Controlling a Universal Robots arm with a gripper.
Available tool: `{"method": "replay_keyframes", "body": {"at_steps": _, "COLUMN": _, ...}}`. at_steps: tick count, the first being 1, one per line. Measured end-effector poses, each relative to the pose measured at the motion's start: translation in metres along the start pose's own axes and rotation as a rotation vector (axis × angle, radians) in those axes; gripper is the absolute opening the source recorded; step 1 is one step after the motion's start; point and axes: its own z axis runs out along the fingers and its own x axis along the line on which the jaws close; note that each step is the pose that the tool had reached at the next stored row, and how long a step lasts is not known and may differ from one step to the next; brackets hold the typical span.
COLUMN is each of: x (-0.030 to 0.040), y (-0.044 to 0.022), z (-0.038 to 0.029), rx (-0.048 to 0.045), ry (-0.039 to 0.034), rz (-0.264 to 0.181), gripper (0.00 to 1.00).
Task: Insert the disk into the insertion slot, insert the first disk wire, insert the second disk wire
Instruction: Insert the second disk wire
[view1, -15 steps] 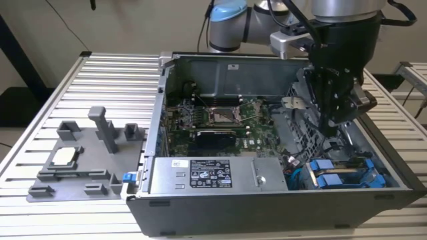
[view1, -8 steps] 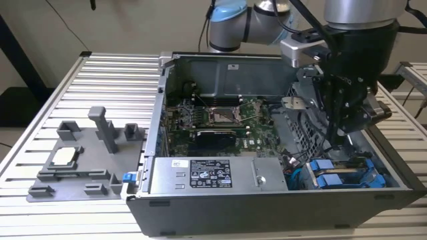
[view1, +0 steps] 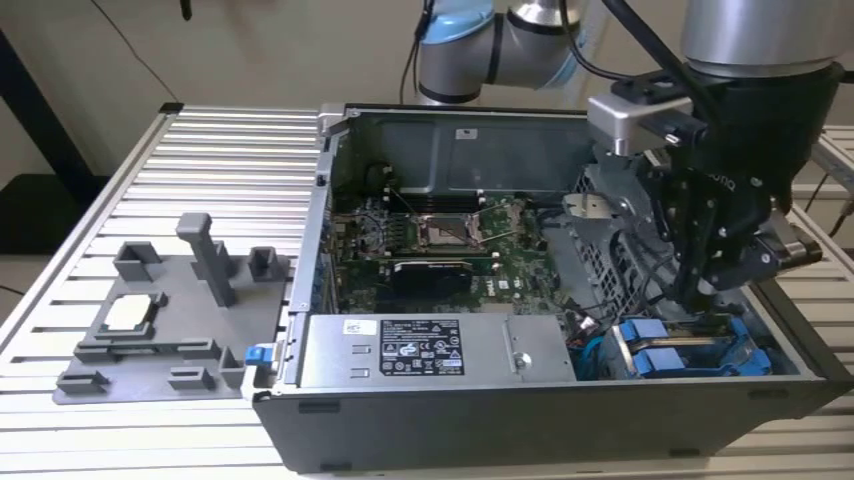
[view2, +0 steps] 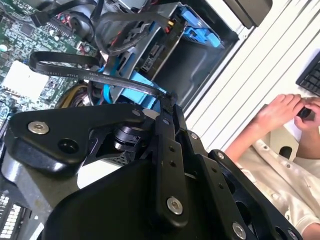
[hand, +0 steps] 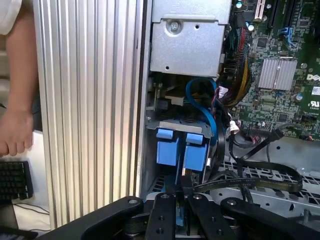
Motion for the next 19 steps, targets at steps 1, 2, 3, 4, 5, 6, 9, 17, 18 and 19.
{"method": "replay_keyframes", "body": {"at_steps": 1, "x": 0.0025, "y": -0.0010, "z": 0.0008, "rx": -0.0016, "ry": -0.0004, "rz": 0.000, "gripper": 0.16}}
{"method": "replay_keyframes", "body": {"at_steps": 2, "x": 0.0050, "y": -0.0020, "z": 0.0016, "rx": -0.0032, "ry": -0.0008, "rz": -0.001, "gripper": 0.16}}
{"method": "replay_keyframes", "body": {"at_steps": 3, "x": 0.0074, "y": -0.0030, "z": 0.0024, "rx": -0.0049, "ry": -0.0012, "rz": -0.001, "gripper": 0.16}}
{"method": "replay_keyframes", "body": {"at_steps": 4, "x": 0.0091, "y": -0.0038, "z": 0.0030, "rx": -0.0063, "ry": -0.0015, "rz": -0.001, "gripper": 0.16}}
{"method": "replay_keyframes", "body": {"at_steps": 5, "x": 0.0093, "y": -0.0039, "z": 0.0031, "rx": -0.0065, "ry": -0.0016, "rz": -0.001, "gripper": 0.16}}
{"method": "replay_keyframes", "body": {"at_steps": 6, "x": 0.0093, "y": -0.0039, "z": 0.0031, "rx": -0.0066, "ry": -0.0014, "rz": -0.001, "gripper": 0.16}}
{"method": "replay_keyframes", "body": {"at_steps": 9, "x": 0.0093, "y": -0.0040, "z": 0.0031, "rx": -0.0066, "ry": -0.0016, "rz": -0.001, "gripper": 0.16}}
{"method": "replay_keyframes", "body": {"at_steps": 17, "x": 0.0093, "y": -0.0040, "z": 0.0032, "rx": 0.0007, "ry": -0.1029, "rz": 0.024, "gripper": 0.16}}
{"method": "replay_keyframes", "body": {"at_steps": 18, "x": 0.0093, "y": -0.0040, "z": 0.0032, "rx": 0.0019, "ry": -0.1204, "rz": 0.029, "gripper": 0.16}}
{"method": "replay_keyframes", "body": {"at_steps": 19, "x": 0.0093, "y": -0.0040, "z": 0.0033, "rx": 0.0029, "ry": -0.1367, "rz": 0.033, "gripper": 0.16}}
